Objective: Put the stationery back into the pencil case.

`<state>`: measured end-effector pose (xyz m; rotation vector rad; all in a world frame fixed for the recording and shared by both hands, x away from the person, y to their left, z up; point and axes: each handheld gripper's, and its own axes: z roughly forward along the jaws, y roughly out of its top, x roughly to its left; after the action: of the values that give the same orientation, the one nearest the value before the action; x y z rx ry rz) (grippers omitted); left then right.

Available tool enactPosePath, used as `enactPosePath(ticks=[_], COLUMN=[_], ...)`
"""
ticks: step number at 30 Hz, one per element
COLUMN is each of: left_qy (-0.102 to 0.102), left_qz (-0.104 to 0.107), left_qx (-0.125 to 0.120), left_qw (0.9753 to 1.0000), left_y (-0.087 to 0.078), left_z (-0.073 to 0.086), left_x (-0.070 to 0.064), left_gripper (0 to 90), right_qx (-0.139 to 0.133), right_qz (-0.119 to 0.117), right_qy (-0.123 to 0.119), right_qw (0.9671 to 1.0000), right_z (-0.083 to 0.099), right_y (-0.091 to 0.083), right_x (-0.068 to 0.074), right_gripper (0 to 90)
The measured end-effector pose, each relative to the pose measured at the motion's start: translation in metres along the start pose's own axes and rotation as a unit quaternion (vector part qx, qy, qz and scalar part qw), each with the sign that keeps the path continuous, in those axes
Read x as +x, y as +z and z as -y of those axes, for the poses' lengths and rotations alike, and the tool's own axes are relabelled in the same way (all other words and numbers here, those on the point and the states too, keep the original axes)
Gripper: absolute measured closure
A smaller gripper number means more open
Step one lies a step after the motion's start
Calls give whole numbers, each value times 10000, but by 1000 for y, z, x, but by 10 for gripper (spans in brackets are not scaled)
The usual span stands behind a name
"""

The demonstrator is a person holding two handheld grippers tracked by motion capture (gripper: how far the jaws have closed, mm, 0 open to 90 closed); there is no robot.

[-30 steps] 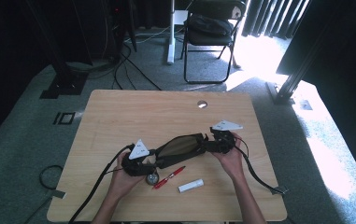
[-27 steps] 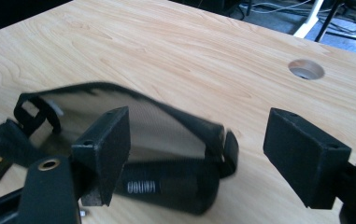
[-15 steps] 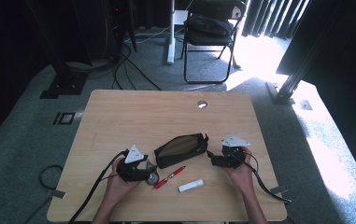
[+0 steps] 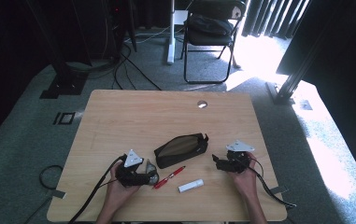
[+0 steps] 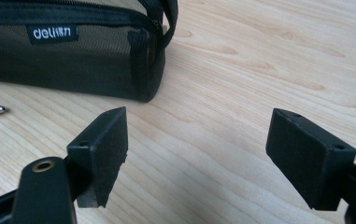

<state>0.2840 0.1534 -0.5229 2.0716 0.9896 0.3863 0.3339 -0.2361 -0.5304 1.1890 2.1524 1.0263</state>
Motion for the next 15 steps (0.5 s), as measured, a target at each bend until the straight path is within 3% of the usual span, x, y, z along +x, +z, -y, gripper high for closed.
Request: enactPosePath(ticks=[4,7,15], left_qy=[-57,-77,-107], left_qz=[-149,-123,-293], left_qx=[21,66,149], left_qw=[9999,9999,9994], left_y=[2,5,15], left_z=[2,3,5], left_x=[-6,-10,-17], left_gripper=[195,188,183], right_qx=[18,37,39], right_qz=[39,39,68], right_qy=[36,109,241], right_qw=[10000,9999,9997], right_z=[5,9,14], right_y=[1,1,1], right_x=[-1,-2,-5], right_gripper=[208,208,208])
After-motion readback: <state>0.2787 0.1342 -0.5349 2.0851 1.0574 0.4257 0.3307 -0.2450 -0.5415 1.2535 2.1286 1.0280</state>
